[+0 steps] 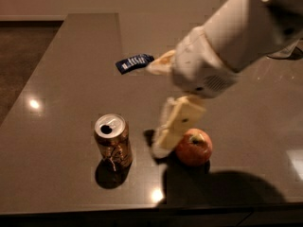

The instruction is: Move orange can near rxbar blueberry

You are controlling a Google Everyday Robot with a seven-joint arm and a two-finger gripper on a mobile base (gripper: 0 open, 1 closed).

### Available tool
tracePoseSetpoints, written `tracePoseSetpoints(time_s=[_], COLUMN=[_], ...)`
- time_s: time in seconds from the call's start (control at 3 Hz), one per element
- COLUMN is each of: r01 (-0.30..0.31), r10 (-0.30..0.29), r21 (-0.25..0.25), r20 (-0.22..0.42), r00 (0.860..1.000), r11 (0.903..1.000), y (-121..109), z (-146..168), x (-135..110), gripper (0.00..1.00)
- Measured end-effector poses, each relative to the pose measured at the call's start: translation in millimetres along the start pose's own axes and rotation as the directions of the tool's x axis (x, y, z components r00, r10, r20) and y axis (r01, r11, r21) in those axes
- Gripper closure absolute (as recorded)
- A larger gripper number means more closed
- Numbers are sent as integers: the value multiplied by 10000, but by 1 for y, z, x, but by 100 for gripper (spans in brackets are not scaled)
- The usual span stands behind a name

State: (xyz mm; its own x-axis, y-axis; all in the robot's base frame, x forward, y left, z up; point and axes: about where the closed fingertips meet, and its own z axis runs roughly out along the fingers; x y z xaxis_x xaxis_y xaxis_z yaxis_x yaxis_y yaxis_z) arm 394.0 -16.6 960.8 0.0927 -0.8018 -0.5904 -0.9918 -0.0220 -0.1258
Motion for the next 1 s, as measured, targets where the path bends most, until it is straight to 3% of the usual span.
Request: tracePoseSetpoints(time_s=[0.33, 0.67, 1.0], r01=[341, 421, 528], r10=[-300, -344, -442], r21=[-728, -988, -1005], r20=[566, 786, 858], r00=[9979, 9963, 9953], r11=[9968, 9942, 9935], y=[19, 28, 31], z=[43, 70, 88], x=[-30, -45, -54], gripper=[0, 0, 16])
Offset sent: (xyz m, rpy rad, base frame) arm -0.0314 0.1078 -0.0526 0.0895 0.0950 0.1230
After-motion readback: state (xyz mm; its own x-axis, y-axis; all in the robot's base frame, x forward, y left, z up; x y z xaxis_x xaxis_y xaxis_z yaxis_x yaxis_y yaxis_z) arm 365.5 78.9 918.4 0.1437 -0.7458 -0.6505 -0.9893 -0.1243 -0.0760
